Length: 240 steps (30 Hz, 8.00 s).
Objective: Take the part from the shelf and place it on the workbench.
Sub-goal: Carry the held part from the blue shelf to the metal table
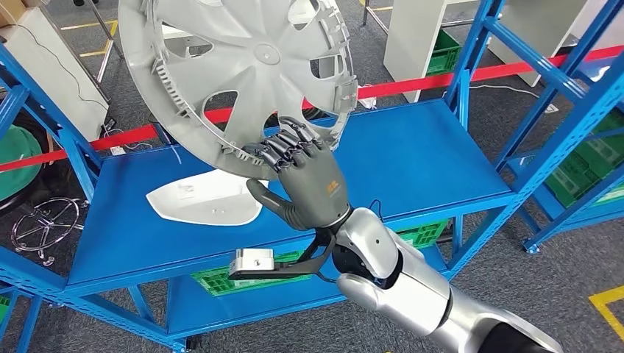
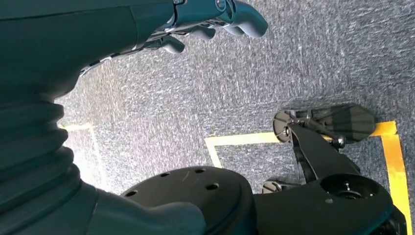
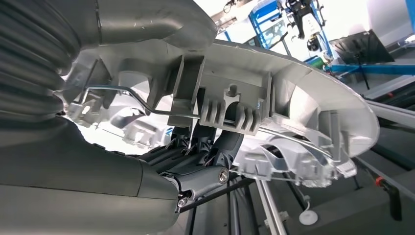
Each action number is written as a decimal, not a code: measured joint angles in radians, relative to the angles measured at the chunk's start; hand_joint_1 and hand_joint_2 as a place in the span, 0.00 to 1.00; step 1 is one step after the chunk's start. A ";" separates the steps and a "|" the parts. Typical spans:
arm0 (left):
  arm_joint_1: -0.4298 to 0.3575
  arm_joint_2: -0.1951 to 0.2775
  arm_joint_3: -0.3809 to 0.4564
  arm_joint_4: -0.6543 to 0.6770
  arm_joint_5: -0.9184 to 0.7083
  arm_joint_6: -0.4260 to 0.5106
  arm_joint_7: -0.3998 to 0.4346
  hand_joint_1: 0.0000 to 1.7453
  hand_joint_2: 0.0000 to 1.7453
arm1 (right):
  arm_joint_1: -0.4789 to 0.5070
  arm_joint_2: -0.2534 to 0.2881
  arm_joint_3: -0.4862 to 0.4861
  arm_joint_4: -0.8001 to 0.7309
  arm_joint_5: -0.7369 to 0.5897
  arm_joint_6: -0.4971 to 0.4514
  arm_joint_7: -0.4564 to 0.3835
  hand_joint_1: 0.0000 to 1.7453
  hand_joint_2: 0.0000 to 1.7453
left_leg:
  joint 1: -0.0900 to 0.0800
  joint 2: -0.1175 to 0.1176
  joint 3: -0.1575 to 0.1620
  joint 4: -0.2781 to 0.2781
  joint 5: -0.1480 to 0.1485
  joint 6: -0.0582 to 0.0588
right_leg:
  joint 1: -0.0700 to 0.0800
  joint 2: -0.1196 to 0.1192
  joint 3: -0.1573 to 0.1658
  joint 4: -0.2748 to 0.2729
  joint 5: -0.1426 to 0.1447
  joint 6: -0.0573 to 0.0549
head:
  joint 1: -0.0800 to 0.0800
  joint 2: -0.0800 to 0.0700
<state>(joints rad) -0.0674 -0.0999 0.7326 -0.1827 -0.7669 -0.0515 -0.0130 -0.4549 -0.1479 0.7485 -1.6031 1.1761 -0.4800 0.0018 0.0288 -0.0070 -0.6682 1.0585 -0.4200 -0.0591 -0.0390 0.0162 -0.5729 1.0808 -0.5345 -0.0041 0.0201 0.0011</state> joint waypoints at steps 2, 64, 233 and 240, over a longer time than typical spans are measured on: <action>0.000 0.000 0.005 0.000 0.004 0.000 -0.001 0.00 1.00 | -0.007 0.004 0.002 0.000 -0.005 0.007 -0.001 1.00 1.00 | 0.001 0.002 -0.028 0.071 -0.069 -0.003 | 0.002 -0.003 -0.016 -0.001 0.016 -0.017 | -0.001 0.000; -0.003 -0.007 0.023 -0.006 -0.031 -0.006 -0.012 0.00 1.00 | -0.017 0.034 0.012 0.025 0.018 0.045 0.022 1.00 1.00 | -0.030 0.007 -0.049 0.092 -0.089 0.026 | 0.036 -0.019 0.013 -0.060 0.043 -0.035 | 0.006 0.000; -0.006 0.025 0.056 -0.004 -0.084 -0.010 -0.056 0.00 1.00 | -0.038 0.020 0.055 0.020 0.078 0.136 0.023 1.00 1.00 | -0.022 -0.022 0.050 -0.031 -0.035 0.077 | 0.025 -0.022 -0.103 0.213 -0.118 0.028 | -0.002 0.000; -0.001 0.024 0.056 -0.003 -0.084 -0.012 -0.058 0.00 1.00 | -0.023 0.021 0.056 -0.012 0.106 0.144 0.039 1.00 1.00 | -0.022 -0.123 0.037 -0.019 -0.030 0.060 | 0.029 0.068 -0.002 -0.038 0.020 0.001 | -0.002 0.000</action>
<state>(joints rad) -0.0686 -0.0754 0.7886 -0.1861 -0.8507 -0.0633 -0.0711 -0.4776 -0.1270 0.8047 -1.6153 1.2822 -0.3358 0.0410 0.0073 -0.1296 -0.6316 1.0396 -0.4502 0.0007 -0.0103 0.0842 -0.5751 1.0432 -0.5142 -0.0027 0.0177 0.0011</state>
